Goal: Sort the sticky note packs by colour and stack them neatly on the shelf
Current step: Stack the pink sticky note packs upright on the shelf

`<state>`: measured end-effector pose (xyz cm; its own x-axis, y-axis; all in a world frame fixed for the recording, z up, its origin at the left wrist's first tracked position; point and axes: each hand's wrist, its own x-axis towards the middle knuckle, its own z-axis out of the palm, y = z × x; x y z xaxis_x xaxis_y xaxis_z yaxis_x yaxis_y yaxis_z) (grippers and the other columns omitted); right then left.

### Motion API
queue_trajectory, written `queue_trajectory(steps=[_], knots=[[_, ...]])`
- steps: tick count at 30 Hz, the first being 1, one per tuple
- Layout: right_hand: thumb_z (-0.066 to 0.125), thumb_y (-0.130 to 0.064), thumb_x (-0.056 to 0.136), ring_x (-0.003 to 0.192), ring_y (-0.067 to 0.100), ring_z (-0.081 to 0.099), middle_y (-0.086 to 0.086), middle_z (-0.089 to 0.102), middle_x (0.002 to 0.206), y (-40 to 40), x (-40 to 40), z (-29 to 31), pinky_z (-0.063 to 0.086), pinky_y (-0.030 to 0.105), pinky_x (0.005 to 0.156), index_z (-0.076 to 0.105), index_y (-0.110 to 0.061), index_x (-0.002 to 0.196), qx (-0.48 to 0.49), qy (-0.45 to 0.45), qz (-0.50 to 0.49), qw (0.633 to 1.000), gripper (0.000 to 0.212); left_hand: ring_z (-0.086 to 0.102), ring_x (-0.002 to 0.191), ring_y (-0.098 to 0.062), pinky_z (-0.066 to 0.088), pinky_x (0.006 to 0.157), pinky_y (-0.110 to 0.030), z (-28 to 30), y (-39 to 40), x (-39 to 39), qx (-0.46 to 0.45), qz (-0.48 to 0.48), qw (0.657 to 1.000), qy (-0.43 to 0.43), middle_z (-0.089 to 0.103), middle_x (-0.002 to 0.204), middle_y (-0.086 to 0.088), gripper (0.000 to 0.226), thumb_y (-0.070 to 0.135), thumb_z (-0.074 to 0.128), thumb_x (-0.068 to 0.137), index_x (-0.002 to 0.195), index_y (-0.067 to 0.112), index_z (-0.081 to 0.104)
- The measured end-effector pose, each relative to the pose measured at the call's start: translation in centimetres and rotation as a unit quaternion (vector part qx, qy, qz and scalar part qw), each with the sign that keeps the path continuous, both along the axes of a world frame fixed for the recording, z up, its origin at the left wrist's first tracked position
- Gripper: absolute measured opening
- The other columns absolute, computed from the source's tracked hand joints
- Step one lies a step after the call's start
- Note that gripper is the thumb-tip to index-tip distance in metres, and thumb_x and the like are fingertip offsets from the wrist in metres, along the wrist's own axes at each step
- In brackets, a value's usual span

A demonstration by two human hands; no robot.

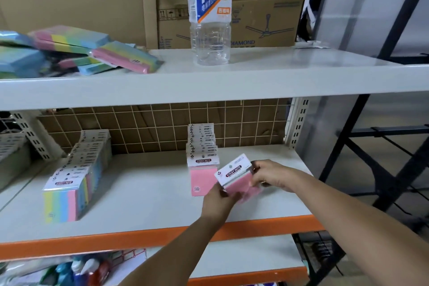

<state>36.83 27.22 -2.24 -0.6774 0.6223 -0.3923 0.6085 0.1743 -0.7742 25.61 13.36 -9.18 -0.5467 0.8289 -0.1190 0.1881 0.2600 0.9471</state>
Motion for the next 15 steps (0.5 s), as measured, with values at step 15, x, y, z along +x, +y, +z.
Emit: queue_trajectory(steps=[15], knots=[[0.074, -0.007, 0.069, 0.087, 0.022, 0.062, 0.005, 0.069, 0.095, -3.7, -7.0, -4.3, 0.051, 0.032, 0.075, 0.069, -0.018, 0.105, 0.001, 0.072, -0.077, 0.994, 0.038, 0.060, 0.086, -0.022, 0.051, 0.070, -0.036, -0.6, -2.1, -5.5, -0.053, 0.147, 0.976, 0.155, 0.063, 0.095, -0.001, 0.013, 0.022, 0.057, 0.087, 0.096, 0.019, 0.048]])
